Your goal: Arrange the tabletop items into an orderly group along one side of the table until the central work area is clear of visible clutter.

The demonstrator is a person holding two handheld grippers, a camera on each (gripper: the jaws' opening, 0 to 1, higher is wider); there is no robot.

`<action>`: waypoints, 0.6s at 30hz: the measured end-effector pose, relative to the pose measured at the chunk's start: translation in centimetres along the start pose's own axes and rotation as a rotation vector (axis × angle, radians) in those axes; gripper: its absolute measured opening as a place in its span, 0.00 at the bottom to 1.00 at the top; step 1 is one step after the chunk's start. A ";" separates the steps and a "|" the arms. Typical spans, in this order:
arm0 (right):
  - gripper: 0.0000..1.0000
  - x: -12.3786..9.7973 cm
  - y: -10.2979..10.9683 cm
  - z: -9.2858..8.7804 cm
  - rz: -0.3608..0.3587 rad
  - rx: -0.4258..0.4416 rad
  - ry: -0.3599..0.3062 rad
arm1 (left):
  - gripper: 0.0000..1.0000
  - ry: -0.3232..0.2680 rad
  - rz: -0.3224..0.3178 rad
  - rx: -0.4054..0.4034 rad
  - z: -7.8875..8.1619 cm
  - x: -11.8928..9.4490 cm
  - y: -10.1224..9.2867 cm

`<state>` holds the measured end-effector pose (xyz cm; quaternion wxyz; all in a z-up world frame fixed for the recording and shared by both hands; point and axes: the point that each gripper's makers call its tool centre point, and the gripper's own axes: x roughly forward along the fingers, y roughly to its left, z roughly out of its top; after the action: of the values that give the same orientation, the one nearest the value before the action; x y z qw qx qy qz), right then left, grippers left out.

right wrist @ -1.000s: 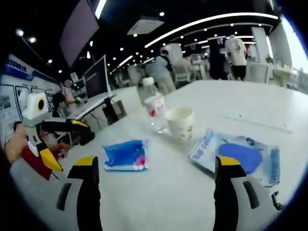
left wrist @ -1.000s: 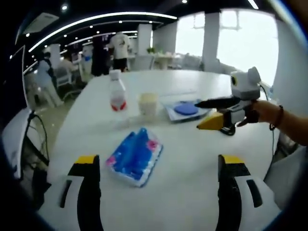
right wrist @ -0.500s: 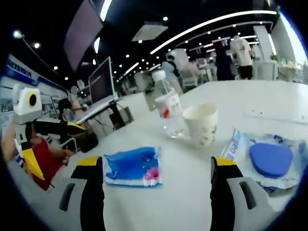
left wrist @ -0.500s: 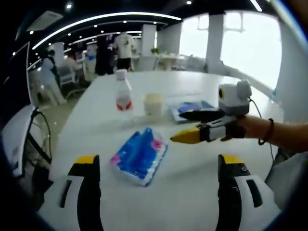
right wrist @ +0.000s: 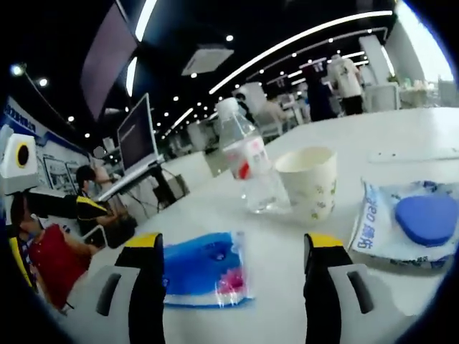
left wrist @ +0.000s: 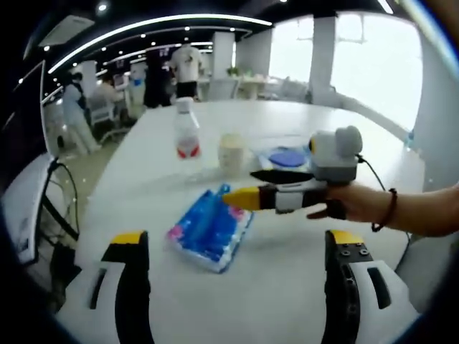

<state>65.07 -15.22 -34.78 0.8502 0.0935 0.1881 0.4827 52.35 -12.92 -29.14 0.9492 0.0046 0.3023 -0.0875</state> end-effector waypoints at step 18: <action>0.45 2.6 0.9 -1.4 -0.017 -0.037 0.012 | 0.99 0.028 -0.029 0.004 -0.8 0.3 -0.6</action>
<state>64.97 -12.57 -36.38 0.8548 0.0732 0.1853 0.4793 52.03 -13.50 -29.95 0.9435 0.0034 0.3153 -0.1017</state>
